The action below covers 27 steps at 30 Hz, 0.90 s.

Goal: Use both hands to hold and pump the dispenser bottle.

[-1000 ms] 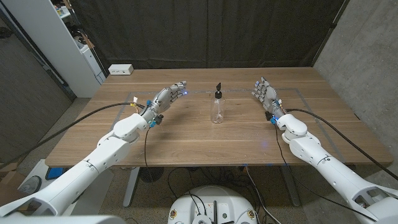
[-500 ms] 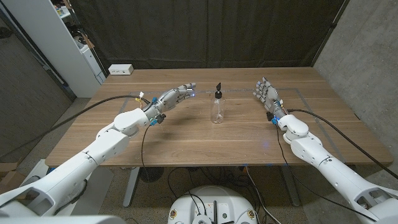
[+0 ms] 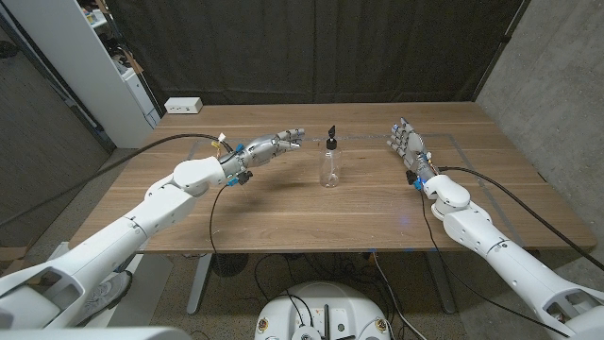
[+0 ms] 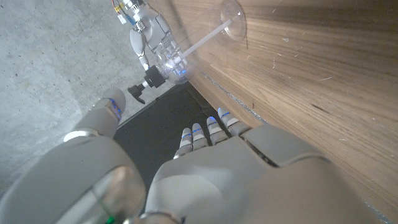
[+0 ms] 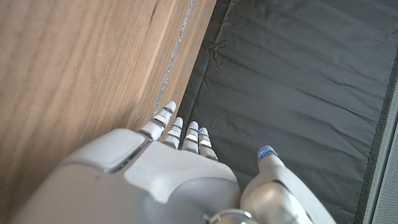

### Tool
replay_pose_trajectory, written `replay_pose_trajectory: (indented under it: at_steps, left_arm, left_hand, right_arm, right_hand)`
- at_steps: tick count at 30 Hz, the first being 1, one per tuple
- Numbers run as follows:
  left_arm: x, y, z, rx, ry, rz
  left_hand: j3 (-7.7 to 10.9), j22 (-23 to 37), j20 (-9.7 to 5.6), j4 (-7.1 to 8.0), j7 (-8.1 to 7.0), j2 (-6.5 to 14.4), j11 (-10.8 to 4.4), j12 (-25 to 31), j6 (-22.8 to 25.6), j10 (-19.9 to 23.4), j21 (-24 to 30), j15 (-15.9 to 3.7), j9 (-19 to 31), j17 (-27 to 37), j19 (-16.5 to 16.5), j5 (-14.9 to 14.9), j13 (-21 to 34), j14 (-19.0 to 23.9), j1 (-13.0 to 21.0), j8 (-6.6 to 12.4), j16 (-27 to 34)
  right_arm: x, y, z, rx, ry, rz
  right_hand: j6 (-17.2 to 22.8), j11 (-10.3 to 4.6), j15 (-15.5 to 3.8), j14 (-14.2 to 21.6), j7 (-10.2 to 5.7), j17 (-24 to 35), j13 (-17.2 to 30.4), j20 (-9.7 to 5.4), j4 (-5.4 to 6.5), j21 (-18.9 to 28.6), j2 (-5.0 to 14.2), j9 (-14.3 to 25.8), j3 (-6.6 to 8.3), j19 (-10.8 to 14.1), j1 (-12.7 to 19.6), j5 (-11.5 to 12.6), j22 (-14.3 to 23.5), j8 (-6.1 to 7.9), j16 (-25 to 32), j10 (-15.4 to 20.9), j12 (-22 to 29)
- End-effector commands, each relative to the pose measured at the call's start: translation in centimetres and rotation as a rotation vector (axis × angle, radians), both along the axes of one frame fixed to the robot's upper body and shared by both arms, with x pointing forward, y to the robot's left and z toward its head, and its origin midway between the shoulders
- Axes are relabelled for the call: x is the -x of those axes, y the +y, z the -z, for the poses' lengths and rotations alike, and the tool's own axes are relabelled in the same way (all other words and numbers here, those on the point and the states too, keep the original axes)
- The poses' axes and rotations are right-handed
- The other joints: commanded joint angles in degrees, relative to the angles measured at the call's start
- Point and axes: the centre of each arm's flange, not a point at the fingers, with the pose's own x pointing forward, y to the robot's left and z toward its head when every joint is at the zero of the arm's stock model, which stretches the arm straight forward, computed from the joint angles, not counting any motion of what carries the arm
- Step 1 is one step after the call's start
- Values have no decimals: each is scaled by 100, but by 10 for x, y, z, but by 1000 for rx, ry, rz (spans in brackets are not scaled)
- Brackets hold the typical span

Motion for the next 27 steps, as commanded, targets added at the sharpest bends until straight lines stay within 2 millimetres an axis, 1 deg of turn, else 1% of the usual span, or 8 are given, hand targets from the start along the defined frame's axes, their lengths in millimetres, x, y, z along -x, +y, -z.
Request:
replay_pose_trajectory:
  at_steps: [1,3,7,11,14,19,24,27]
  left_arm:
    - [-9,-10,-1,-157,-60,3]
    - [-11,-13,1,-164,-79,-4]
    - [-16,-17,6,-163,-90,1]
    - [-21,-18,13,-140,-108,-11]
    - [-24,-19,17,-129,-125,-16]
    - [-33,-21,22,-99,-124,-11]
    - [-41,-27,25,-87,-148,-8]
    - [-44,-31,28,-62,-174,-19]
  left_hand:
    - [39,36,-528,17,107,-67,40,-8,-252,-220,-119,-83,13,18,-109,21,24,-185,205,2,-3]
    - [32,39,-529,21,124,-109,41,-3,-393,-299,-171,-69,15,18,-158,6,25,-249,271,-9,-1]
    - [28,40,-538,21,152,-128,53,4,-439,-322,-178,-67,17,19,-143,-2,26,-229,301,-5,16]
    - [18,41,-643,22,206,-180,64,74,-346,-216,-170,-37,27,19,-24,-21,33,-122,394,87,67]
    - [13,41,-666,22,209,-198,43,94,-303,-174,-167,-66,31,19,24,-26,35,-69,431,120,85]
    - [-1,41,-638,22,160,-238,22,110,-221,-147,-164,-78,39,20,116,-38,41,33,509,181,110]
    - [-6,40,-639,22,169,-251,39,104,-234,-166,-175,-80,42,21,117,-40,43,25,534,183,102]
    - [-43,44,-610,22,160,-316,45,166,-53,-12,-150,-122,56,27,336,-54,60,261,686,298,154]
  right_arm:
    - [-2,-1,1,-7,7,10]
    - [-3,0,2,-7,9,10]
    - [-5,1,1,-5,13,11]
    - [-5,1,0,3,11,14]
    - [-5,2,0,5,11,11]
    - [-4,4,2,11,16,8]
    - [-3,5,3,18,21,7]
    - [-3,6,4,13,21,8]
  right_hand:
    - [-2,-6,-18,-16,-30,0,14,19,-37,-33,197,21,12,46,-5,44,18,45,33,53,35]
    - [-5,-7,-16,-15,-28,-3,13,25,-41,-38,201,21,16,45,0,45,18,44,33,50,34]
    - [-7,-6,-19,-14,-28,-10,12,28,-47,-48,206,21,18,47,4,46,18,44,35,49,35]
    - [-3,-8,-18,-15,-25,-14,11,31,-50,-55,208,22,19,51,5,46,18,46,36,46,34]
    - [-5,-8,-19,-14,-26,-17,10,37,-49,-59,209,22,18,53,3,45,18,46,37,46,35]
    - [3,-5,-19,-6,-28,-20,9,48,-44,-73,214,22,15,53,-7,44,19,50,45,49,37]
    - [6,-10,-21,-1,-24,-25,7,47,-40,-86,224,22,15,58,-13,43,19,52,51,51,38]
    - [7,-14,-21,1,-38,-28,6,54,-40,-95,226,22,15,58,-16,43,19,52,53,53,40]
